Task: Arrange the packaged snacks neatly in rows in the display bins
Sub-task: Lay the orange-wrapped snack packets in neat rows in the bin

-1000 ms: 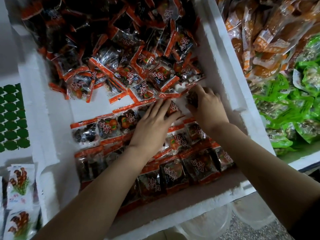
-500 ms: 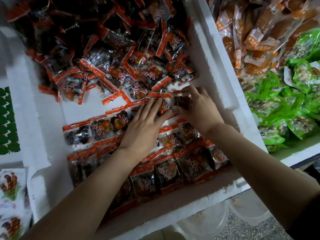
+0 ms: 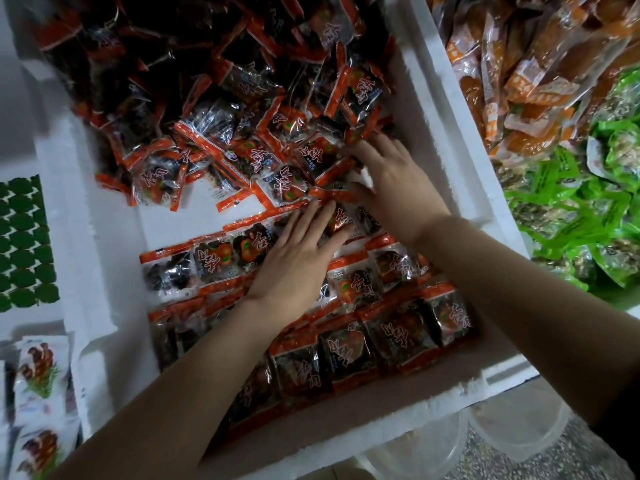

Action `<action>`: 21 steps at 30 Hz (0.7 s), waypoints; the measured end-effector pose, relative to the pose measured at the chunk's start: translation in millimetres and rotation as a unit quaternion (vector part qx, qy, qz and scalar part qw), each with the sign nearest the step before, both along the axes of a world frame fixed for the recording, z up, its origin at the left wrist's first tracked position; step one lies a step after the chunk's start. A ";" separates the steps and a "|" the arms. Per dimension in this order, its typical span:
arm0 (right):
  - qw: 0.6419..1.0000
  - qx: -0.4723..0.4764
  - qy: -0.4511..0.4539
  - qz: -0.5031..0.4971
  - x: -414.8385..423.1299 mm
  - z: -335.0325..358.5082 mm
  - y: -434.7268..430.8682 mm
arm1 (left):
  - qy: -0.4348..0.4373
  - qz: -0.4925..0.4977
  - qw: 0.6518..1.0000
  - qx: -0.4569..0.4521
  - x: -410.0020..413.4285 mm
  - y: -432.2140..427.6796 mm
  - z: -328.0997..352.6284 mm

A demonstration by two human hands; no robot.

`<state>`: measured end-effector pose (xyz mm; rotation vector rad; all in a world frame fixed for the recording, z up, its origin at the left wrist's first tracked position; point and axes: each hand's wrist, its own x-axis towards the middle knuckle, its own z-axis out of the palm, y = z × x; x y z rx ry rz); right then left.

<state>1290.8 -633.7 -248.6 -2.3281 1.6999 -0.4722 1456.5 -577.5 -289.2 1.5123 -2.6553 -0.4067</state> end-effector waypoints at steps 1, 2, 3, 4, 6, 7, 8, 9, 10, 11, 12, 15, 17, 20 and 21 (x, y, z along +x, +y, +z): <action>0.999 0.010 0.001 0.032 7.8 0.5 -7.4 | 0.001 0.002 1.000 0.000 -0.3 -0.5 0.2; 0.998 0.026 0.005 0.055 15.1 -0.1 -14.1 | 0.003 0.003 1.000 0.000 -0.2 -0.9 0.6; 0.997 0.043 0.014 0.066 20.9 -1.2 -19.4 | 0.004 0.004 1.000 0.001 -0.1 -1.3 1.1; 0.996 0.055 0.023 0.066 25.1 -2.0 -23.6 | 0.002 0.004 1.000 0.004 -0.2 -1.4 1.4; 0.997 0.057 0.022 0.051 27.9 -1.8 -29.9 | -0.001 0.005 1.000 0.011 -0.1 -1.3 2.0; 0.997 0.051 0.015 0.047 27.4 -0.6 -32.4 | -0.001 0.005 1.000 0.014 -0.1 -1.5 2.4; 0.998 0.040 0.011 0.048 26.6 0.8 -34.1 | -0.002 0.004 1.000 0.018 0.0 -1.8 2.6; 0.998 0.022 0.012 0.052 25.4 2.2 -36.0 | -0.003 0.002 1.000 0.023 0.4 -1.9 2.9; 0.998 0.002 0.014 0.055 23.7 3.8 -37.1 | -0.004 0.001 1.000 0.027 0.5 -2.3 3.4; 0.998 -0.018 0.010 0.055 21.0 6.0 -38.3 | -0.005 0.000 1.000 0.030 0.5 -2.2 4.2; 0.998 -0.041 0.000 0.051 17.3 8.9 -39.1 | -0.004 -0.001 0.999 0.031 0.6 -2.3 5.6; 0.994 -0.092 -0.054 0.009 -1.6 23.6 -36.0 | -0.004 -0.001 0.999 0.042 0.2 -1.7 11.9; 0.990 -0.115 -0.081 -0.021 -19.4 35.2 -27.5 | -0.010 0.003 0.999 0.040 -1.0 -1.9 13.8; 0.989 -0.137 -0.055 -0.027 -45.5 44.2 -9.5 | -0.013 0.009 1.000 0.019 -8.8 -1.2 14.6; 0.989 -0.140 -0.038 -0.021 -51.7 43.9 -4.4 | -0.009 0.008 1.000 0.016 -12.9 -0.7 15.5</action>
